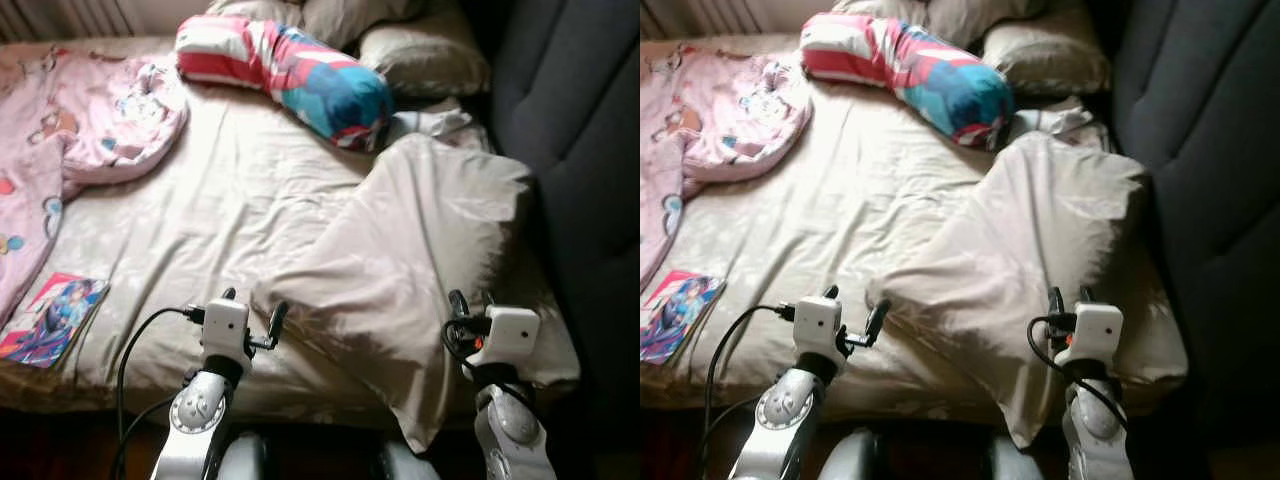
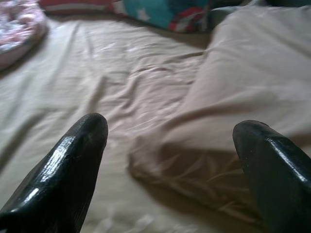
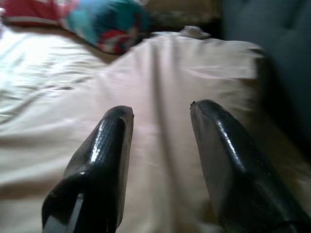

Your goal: Clean up the room

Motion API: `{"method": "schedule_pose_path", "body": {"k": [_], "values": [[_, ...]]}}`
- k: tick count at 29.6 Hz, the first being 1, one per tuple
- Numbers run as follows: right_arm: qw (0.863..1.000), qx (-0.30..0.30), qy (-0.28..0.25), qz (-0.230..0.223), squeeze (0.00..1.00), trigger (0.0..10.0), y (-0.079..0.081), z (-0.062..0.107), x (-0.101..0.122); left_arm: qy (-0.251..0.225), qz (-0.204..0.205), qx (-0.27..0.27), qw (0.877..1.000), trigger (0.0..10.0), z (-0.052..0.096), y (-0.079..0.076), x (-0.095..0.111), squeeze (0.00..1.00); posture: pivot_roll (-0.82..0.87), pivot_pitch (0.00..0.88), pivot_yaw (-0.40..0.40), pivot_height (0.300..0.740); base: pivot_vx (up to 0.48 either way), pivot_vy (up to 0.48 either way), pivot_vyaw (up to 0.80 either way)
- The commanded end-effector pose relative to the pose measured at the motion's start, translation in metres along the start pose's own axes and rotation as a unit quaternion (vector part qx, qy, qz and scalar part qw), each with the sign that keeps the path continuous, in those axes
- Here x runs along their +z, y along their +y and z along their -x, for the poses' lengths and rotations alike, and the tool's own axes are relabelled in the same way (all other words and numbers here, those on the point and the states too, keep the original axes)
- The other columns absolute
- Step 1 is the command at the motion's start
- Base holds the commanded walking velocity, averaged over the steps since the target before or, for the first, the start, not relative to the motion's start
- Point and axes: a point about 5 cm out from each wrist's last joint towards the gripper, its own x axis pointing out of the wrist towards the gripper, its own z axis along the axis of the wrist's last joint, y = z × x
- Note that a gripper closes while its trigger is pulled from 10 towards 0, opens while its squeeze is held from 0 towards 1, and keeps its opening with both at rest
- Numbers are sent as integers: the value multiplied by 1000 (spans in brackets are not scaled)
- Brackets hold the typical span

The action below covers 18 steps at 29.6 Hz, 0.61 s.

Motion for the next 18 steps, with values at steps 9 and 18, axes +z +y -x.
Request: {"method": "schedule_pose_path", "body": {"k": [9, 18], "values": [[999, -13, 30, -26, 1000, 10000, -5, 6, -8, 20, 5, 2, 1000, 10000, 6, 1, -8, 0, -117, 184, 40, 642, 0, 0, 0], [998, -10, 55, -34, 1000, 10000, -8, -1, -6, 26, 5, -5, 1000, 10000, 7, -1, -9, 0, -115, 190, 40, 642, 0, 0, 0]]}}
